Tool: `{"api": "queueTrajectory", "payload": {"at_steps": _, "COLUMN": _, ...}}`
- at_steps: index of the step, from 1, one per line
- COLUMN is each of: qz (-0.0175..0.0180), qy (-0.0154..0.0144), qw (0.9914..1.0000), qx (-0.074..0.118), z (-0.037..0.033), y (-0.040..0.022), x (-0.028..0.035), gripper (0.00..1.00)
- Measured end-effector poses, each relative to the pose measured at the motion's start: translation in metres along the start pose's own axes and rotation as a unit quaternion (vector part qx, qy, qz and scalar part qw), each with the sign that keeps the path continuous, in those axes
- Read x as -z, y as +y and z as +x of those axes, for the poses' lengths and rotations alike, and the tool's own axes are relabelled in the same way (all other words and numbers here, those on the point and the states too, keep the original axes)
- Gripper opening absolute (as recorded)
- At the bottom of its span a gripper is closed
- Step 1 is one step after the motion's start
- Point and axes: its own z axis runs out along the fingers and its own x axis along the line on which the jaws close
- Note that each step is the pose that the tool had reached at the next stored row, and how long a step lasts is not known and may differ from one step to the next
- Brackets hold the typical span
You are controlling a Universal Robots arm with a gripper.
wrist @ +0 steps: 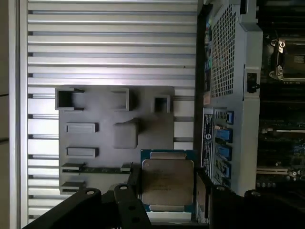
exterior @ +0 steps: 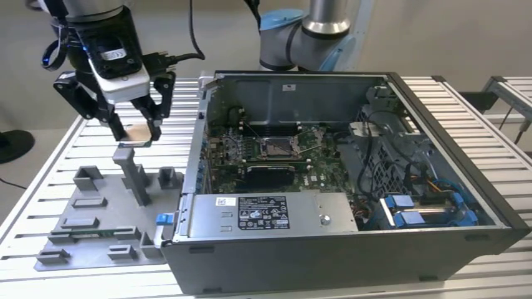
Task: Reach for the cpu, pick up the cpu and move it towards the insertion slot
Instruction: 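Pick up the cpu and move it towards the insertion slot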
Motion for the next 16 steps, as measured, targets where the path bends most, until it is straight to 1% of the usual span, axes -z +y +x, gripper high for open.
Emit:
{"api": "queueTrajectory", "payload": {"at_steps": 1, "qz": 0.0000, "qy": 0.0000, "qw": 1.00000, "qx": 0.000, "z": -0.0034, "y": 0.0000, "x": 0.0000, "gripper": 0.00}}
{"api": "queueTrajectory", "payload": {"at_steps": 2, "qz": 0.0000, "qy": 0.0000, "qw": 1.00000, "qx": 0.000, "z": -0.0105, "y": 0.0000, "x": 0.0000, "gripper": 0.00}}
{"api": "queueTrajectory", "payload": {"at_steps": 9, "qz": 0.0000, "qy": 0.0000, "qw": 1.00000, "qx": 0.000, "z": -0.0336, "y": 0.0001, "x": 0.0001, "gripper": 0.00}}
{"api": "queueTrajectory", "payload": {"at_steps": 12, "qz": 0.0000, "qy": 0.0000, "qw": 1.00000, "qx": 0.000, "z": -0.0413, "y": 0.0001, "x": 0.0000, "gripper": 0.00}}
{"api": "queueTrajectory", "payload": {"at_steps": 16, "qz": 0.0001, "qy": 0.0001, "qw": 1.00000, "qx": 0.000, "z": -0.0481, "y": 0.0001, "x": 0.0001, "gripper": 0.00}}
